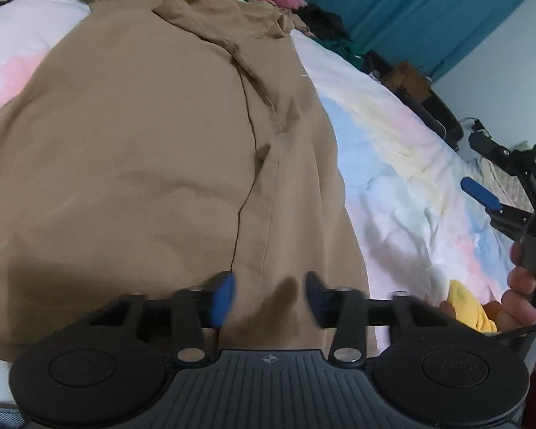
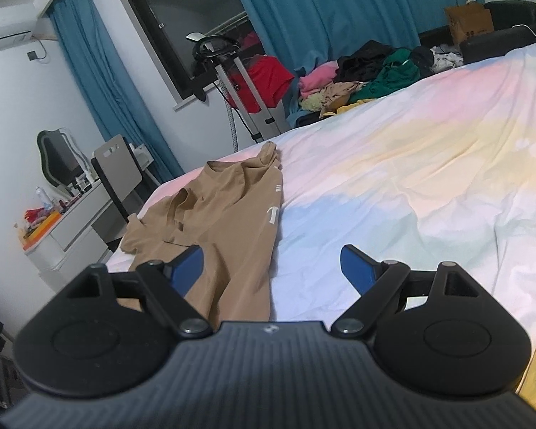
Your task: Fold clothes
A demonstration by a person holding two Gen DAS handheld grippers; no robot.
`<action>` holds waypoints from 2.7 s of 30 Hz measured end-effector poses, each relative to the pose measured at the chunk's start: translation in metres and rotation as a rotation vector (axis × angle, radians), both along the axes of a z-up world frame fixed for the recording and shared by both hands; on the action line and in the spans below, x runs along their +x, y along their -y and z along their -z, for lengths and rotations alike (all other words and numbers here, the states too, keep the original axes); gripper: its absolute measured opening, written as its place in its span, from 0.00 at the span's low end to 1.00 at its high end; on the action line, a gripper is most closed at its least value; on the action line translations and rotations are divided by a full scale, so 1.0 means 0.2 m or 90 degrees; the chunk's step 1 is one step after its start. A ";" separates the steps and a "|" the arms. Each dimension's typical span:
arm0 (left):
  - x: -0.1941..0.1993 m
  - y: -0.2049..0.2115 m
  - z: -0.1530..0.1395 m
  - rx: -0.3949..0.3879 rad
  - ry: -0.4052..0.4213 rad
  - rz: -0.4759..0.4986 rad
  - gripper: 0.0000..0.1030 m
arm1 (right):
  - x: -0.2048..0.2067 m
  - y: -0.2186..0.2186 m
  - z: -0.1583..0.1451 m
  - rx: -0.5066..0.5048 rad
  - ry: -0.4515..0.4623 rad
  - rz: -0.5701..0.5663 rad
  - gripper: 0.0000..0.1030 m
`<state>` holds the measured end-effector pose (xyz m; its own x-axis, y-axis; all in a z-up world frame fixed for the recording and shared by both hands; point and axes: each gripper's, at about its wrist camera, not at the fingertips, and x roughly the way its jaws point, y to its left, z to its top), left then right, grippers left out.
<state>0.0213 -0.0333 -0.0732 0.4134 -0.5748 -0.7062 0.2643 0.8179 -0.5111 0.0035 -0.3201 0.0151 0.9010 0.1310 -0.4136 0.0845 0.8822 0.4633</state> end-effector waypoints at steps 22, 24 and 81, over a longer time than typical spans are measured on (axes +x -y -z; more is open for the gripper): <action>-0.10 0.12 -0.52 0.166 0.291 -0.054 0.79 | -0.07 -0.14 -0.09 -0.059 0.088 -0.034 0.82; -0.06 0.16 -0.61 0.173 0.337 -0.053 0.88 | -0.08 -0.15 -0.10 -0.063 0.101 -0.030 0.82; 0.51 -0.89 -0.31 0.024 0.316 -0.472 0.99 | 2.18 -1.81 0.07 -0.257 0.077 -0.301 0.08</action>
